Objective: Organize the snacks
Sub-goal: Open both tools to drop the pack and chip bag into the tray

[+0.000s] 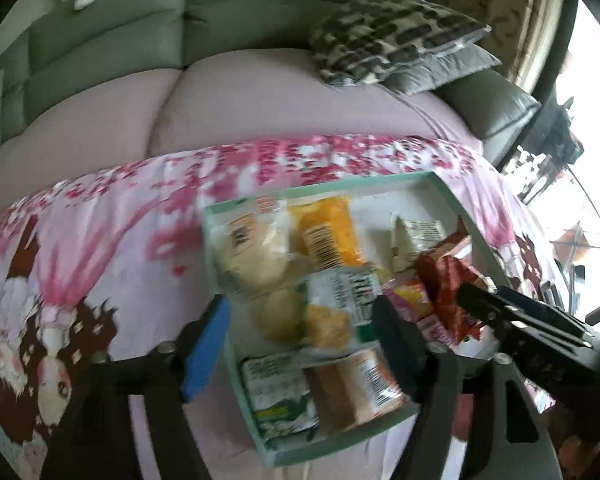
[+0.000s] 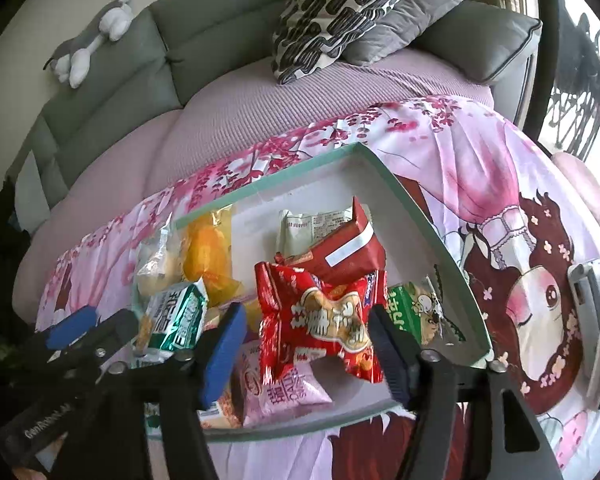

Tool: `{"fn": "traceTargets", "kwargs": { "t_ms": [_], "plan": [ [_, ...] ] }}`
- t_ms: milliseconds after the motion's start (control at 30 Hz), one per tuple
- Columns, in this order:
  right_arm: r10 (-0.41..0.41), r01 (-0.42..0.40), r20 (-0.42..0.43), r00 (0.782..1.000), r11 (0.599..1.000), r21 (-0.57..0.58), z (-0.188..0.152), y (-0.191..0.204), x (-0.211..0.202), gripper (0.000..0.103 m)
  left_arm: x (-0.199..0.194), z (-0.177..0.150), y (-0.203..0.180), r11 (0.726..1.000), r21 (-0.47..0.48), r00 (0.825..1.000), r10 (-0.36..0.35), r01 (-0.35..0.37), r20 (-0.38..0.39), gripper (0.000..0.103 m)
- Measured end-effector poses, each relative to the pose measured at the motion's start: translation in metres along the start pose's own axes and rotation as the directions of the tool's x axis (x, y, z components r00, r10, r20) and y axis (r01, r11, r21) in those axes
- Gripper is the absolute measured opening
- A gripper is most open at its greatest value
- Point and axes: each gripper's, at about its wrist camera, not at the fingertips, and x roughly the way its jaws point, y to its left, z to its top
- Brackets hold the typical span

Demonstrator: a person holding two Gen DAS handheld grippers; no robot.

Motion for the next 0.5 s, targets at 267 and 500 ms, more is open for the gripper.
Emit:
{"fn": "traceTargets", "kwargs": {
  "t_ms": [267,500],
  "plan": [
    [-0.014,0.014,0.011,1.000,0.998,-0.063,-0.016,0.012,-0.019,0.102,-0.018,-0.032,0.045,0.986,-0.111,0.991,0.130,-0.126,0.023,0.098],
    [-0.012,0.013,0.012,1.000,0.992,-0.125,-0.037,0.028,-0.032,0.103,-0.036,-0.061,0.072,0.970,-0.160,0.981,0.191,-0.185,0.022,0.099]
  ]
}}
